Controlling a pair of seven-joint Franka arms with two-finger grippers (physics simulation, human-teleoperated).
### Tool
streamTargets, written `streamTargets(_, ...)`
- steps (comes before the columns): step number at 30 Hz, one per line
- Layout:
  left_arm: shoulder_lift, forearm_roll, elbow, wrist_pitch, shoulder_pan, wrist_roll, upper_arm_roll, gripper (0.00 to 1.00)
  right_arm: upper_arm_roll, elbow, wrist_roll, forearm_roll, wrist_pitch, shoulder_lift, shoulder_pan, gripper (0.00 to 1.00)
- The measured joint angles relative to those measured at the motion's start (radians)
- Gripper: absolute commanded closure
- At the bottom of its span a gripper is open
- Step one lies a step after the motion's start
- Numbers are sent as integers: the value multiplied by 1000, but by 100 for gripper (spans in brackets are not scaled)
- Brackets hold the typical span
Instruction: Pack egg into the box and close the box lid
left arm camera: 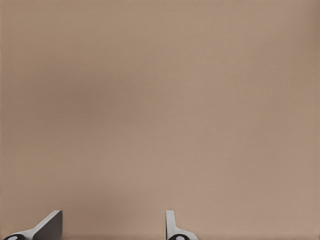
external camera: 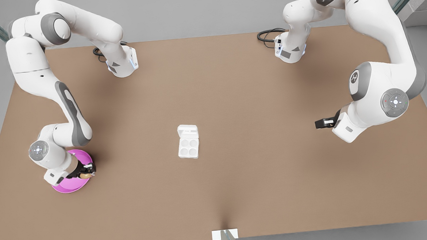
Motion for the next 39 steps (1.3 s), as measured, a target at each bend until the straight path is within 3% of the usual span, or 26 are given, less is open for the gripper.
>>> streamTargets(3, 0, 0, -1, 0, 0, 0, 0, 0, -50, 61, 40, 66, -73, -10, 187, 40)
streamTargets(9, 0, 0, -1, -1, 1, 0, 0, 0, -401, 170, 133, 305, -176, 17, 734, 40)
streamTargets(18, 1, 0, -3, -1, -6, -2, 0, 0, -558, 218, 329, 501, -279, 47, 1118, 39)
streamTargets(27, 2, 0, -2, 0, -6, -8, 0, 0, -567, 257, 495, 551, -305, 125, 1164, 37)
streamTargets(28, 2, 0, -2, 0, -6, -9, 0, 0, -567, 258, 510, 551, -304, 132, 1162, 0)
streamTargets(33, 2, 0, -3, 0, -6, -12, 0, 0, -560, 239, 583, 553, -311, 71, 1147, 0)
streamTargets(36, 0, -3, -3, 1, -97, -32, -5, 0, -470, 196, 611, 520, -321, 24, 951, 0)
streamTargets(39, -11, -8, -5, -1, -354, -97, -29, 0, -309, 180, 581, 364, -363, -21, 539, 0)
